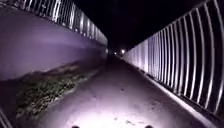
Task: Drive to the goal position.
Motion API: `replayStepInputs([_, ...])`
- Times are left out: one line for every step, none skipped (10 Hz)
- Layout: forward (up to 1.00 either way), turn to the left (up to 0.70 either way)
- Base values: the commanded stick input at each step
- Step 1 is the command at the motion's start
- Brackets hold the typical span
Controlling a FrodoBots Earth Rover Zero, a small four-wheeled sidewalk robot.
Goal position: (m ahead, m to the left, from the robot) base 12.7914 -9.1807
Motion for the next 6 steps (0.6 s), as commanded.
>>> replayStepInputs([0.70, 0.00])
replayStepInputs([0.70, 0.00])
replayStepInputs([0.70, 0.00])
replayStepInputs([0.70, 0.00])
replayStepInputs([0.70, 0.00])
replayStepInputs([0.70, 0.00])
